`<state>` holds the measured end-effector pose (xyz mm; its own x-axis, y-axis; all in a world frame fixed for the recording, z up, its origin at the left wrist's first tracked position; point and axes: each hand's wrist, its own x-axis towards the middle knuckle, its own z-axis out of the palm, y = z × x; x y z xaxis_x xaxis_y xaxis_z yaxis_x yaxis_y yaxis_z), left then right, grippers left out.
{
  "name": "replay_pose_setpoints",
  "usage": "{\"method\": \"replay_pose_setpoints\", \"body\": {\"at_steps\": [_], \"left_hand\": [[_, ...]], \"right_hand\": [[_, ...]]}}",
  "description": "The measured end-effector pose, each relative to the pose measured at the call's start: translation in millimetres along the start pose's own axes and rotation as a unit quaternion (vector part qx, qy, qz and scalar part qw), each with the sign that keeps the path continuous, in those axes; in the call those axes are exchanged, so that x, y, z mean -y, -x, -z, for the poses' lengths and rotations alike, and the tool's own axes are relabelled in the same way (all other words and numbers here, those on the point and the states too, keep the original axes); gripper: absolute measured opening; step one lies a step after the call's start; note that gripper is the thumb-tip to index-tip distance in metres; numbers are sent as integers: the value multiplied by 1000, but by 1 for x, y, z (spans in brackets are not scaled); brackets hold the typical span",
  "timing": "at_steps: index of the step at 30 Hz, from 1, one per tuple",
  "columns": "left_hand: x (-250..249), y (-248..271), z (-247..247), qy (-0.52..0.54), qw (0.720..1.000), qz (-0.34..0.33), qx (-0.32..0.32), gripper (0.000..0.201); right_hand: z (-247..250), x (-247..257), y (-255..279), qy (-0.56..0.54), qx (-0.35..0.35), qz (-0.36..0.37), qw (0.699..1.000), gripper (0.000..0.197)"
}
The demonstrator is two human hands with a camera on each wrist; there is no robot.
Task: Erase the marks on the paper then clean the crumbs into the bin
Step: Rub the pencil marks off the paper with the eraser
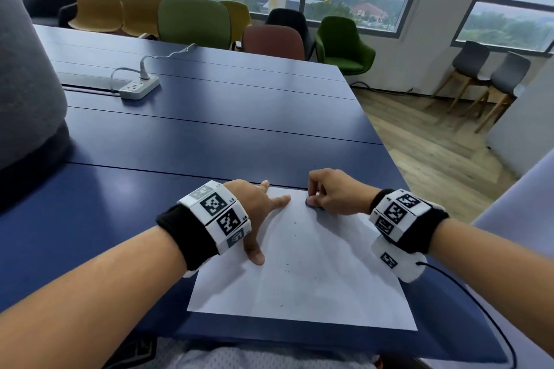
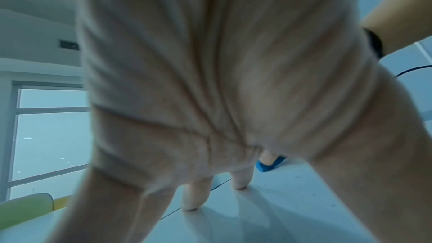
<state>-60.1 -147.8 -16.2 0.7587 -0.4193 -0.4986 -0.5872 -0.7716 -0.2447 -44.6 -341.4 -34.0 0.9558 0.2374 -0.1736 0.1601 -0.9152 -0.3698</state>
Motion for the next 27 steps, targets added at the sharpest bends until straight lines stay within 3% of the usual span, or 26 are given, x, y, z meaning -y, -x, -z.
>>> {"method": "replay_pose_setpoints", "body": {"at_steps": [4, 9, 14, 19, 20, 24, 25, 27], "left_hand": [[-1, 1, 2, -1, 1000, 2, 7, 130], [-1, 1, 0, -5, 1000, 3, -3, 129], [-2, 0, 1, -3, 1000, 5, 1, 129], [-2, 1, 0, -7, 1000, 7, -2, 129], [-2, 1, 1, -8, 1000, 6, -2, 129], [-2, -1, 1, -2, 1000, 4, 6, 132], [-2, -1, 0, 0, 1000, 4, 7, 132], [0, -2, 0, 4, 1000, 6, 7, 132]], "right_hand": [[0, 6, 13, -17, 102, 40, 994, 13], [1, 4, 2, -4, 1, 13, 1000, 13], [-5, 15, 25, -30, 149, 87, 985, 12], [-4, 11, 17, -29, 39, 46, 998, 13], [-6, 10, 21, -33, 43, 54, 997, 14], [-8, 15, 43, -32, 192, 102, 975, 10], [-7, 15, 42, -27, 188, 100, 977, 9], [-6, 12, 34, -25, 105, 72, 992, 10]]}}
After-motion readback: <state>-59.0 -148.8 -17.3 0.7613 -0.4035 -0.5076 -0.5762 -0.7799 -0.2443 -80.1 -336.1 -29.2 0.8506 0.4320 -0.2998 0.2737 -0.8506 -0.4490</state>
